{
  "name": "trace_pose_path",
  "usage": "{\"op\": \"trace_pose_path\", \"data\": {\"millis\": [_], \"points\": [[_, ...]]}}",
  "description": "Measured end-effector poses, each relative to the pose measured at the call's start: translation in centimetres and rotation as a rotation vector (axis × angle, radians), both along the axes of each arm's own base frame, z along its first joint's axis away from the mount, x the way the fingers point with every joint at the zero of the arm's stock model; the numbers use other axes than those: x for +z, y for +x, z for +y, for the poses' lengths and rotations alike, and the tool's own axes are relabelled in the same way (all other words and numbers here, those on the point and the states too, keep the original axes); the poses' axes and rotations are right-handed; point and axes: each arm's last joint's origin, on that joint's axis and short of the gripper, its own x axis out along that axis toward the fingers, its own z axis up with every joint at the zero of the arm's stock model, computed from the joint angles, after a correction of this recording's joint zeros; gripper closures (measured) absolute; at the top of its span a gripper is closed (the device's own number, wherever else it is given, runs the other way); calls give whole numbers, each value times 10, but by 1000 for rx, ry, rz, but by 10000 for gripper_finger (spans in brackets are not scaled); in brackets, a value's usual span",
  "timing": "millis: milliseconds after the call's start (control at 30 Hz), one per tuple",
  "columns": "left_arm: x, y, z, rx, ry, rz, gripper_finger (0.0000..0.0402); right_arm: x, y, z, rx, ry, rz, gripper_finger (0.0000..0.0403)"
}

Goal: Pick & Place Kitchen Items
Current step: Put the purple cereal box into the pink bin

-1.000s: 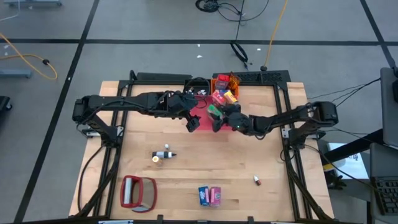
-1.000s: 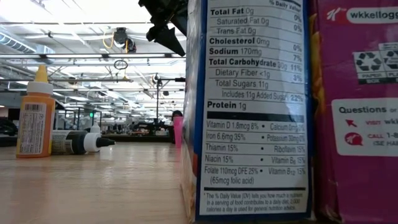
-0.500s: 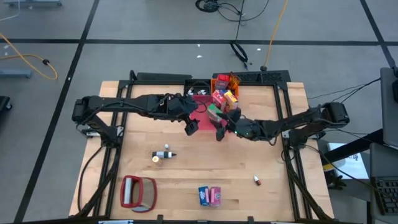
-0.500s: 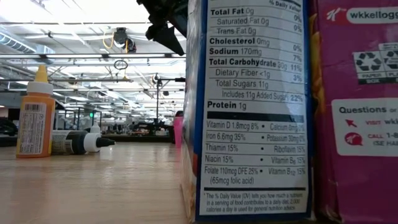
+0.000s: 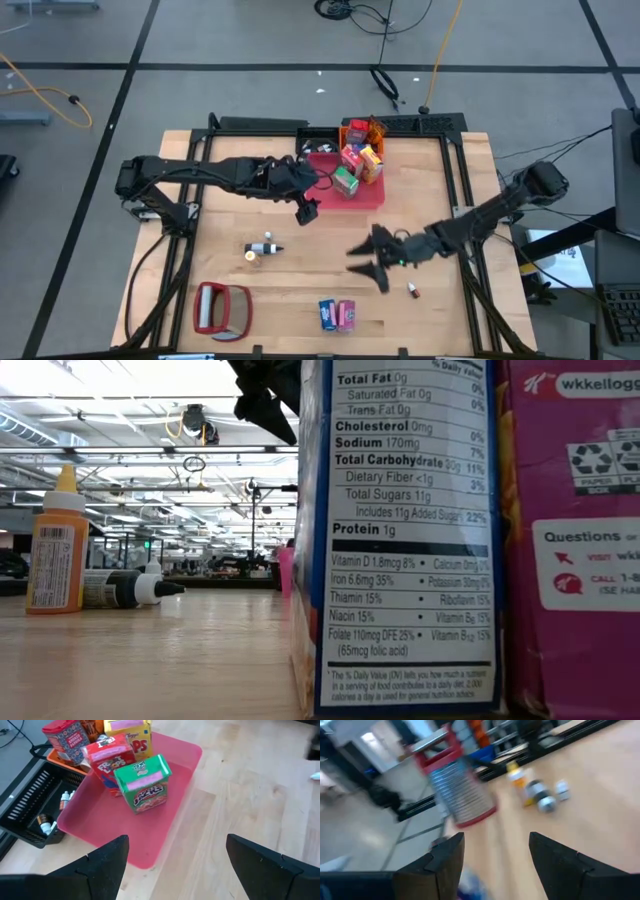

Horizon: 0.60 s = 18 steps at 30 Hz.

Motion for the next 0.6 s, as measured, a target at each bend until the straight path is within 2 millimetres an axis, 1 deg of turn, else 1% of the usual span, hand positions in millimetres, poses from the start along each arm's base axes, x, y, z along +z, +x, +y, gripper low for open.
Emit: {"op": "trace_pose_path", "data": {"millis": [133, 267, 400, 600], "points": [[0, 0, -2, -7, 0, 0, 66, -2, -13, 27, 100, 14, 11, 190], [0, 0, -4, -9, -2, -1, 66, -2, -24, 45, 174, 15, 8, 191], [0, 0, -4, -5, -6, -3, 66, -1, -31, 55, 213, 13, -2, 191], [0, 0, -5, 8, -18, -8, 66, -10, -32, 63, 257, -83, 7, 191]]}}
